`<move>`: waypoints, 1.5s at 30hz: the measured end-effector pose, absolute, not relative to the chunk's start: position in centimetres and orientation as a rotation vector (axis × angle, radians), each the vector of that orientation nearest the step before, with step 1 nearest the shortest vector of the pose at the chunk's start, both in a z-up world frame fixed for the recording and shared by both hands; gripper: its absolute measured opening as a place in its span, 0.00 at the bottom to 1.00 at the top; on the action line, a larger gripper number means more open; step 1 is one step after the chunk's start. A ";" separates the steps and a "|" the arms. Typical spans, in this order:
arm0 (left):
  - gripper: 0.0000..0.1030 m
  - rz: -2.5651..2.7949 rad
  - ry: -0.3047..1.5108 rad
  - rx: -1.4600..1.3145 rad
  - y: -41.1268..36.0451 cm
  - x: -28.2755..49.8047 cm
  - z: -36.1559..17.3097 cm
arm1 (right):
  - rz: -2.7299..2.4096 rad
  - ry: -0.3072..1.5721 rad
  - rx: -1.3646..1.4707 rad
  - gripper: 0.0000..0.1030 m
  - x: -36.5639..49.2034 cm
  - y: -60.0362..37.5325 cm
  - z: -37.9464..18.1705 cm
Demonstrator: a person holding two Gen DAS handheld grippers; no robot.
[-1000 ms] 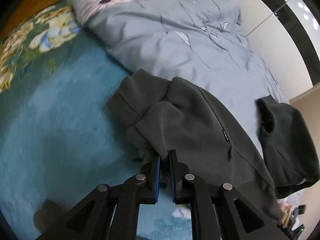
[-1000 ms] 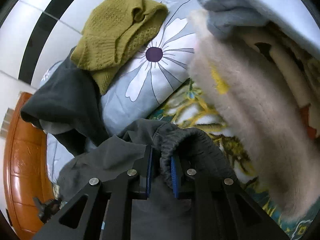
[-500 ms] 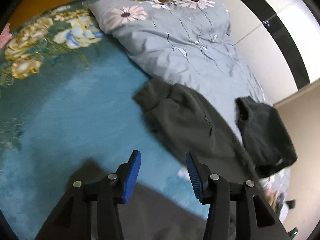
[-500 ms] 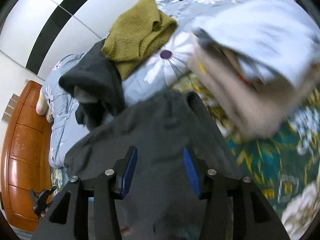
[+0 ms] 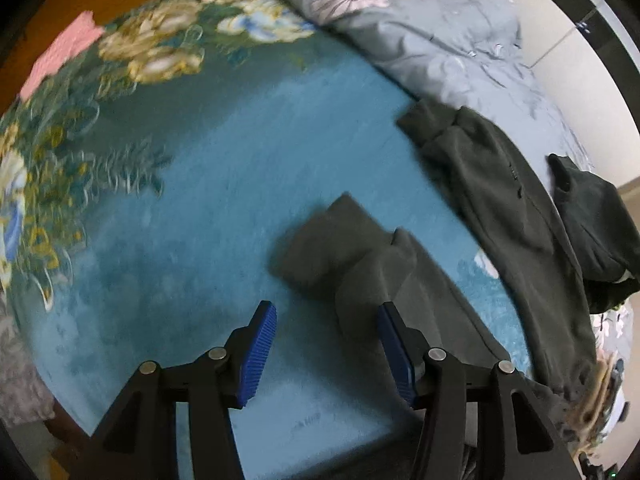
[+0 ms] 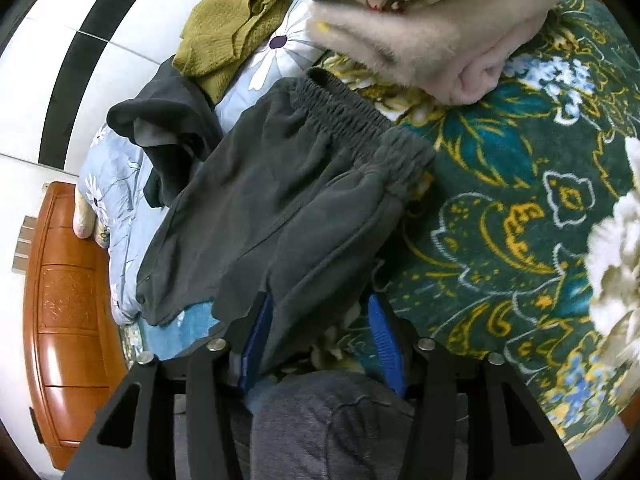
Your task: Fold clothes
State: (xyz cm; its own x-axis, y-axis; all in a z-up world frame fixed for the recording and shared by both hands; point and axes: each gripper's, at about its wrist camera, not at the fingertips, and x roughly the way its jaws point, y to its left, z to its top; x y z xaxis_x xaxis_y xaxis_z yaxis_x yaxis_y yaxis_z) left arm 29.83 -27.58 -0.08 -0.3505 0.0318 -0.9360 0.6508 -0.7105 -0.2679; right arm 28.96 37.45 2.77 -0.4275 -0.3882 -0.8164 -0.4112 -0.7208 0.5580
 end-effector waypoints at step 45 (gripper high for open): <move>0.08 -2.078 1.487 1.278 -29.2 24.3 2.5 | 2.414 1.232 -1.619 0.11 24.2 35.6 5.8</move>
State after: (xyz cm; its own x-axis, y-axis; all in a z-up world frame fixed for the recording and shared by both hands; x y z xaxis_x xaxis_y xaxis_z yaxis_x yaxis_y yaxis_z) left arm 24.29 -29.15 2.51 -0.5674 0.2519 -0.7840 0.6608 -0.4288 -0.6160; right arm 24.23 35.61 5.76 -0.4736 -0.4119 -0.7785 -0.3887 -0.6954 0.6044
